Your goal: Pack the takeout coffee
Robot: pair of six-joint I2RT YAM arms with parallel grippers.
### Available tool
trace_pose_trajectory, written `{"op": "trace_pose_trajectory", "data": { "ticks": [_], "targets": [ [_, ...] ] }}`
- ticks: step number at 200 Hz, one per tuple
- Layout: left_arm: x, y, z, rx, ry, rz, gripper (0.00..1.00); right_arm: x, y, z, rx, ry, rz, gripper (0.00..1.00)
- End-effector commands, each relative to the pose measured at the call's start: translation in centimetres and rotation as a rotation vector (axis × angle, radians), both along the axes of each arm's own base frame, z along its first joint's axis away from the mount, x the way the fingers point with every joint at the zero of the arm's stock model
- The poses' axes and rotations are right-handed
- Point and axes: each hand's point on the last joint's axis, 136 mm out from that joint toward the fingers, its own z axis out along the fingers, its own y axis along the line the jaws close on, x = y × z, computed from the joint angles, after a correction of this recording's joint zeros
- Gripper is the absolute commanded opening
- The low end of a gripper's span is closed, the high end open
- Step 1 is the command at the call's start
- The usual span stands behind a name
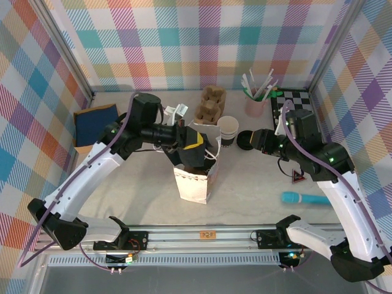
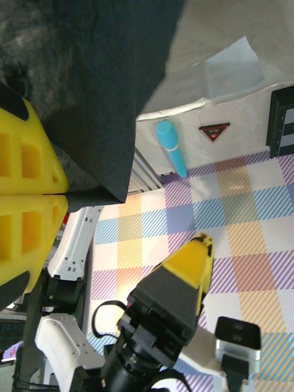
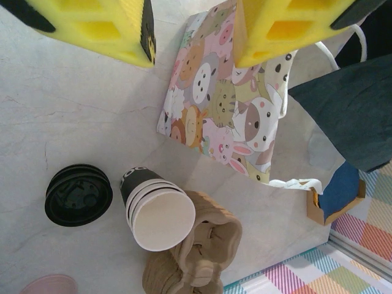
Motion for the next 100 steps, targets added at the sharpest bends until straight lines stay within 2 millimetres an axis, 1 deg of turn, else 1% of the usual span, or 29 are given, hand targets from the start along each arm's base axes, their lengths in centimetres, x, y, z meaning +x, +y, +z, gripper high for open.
{"op": "trace_pose_trajectory", "data": {
  "ticks": [1, 29, 57, 95, 100],
  "targets": [
    [0.9, -1.1, 0.8, -0.073, -0.002, 0.013, 0.00, 0.0, -0.4, 0.2, 0.008, -0.015, -0.024, 0.40],
    [1.3, -1.2, -0.9, -0.033, 0.021, 0.024, 0.00, -0.1, -0.5, 0.1, 0.004, -0.016, -0.026, 0.40],
    [1.6, -1.2, -2.0, -0.007, 0.042, 0.035, 0.00, -0.1, -0.6, 0.0, -0.001, -0.017, -0.029, 0.41],
    [1.5, -0.1, -5.2, 0.142, 0.080, 0.056, 0.00, 0.1, -0.6, -0.2, -0.005, -0.016, -0.031, 0.41],
    [1.5, 0.1, -5.7, 0.162, 0.089, 0.063, 0.03, 0.1, -0.7, -0.2, -0.005, -0.015, -0.033, 0.42]
  ]
}}
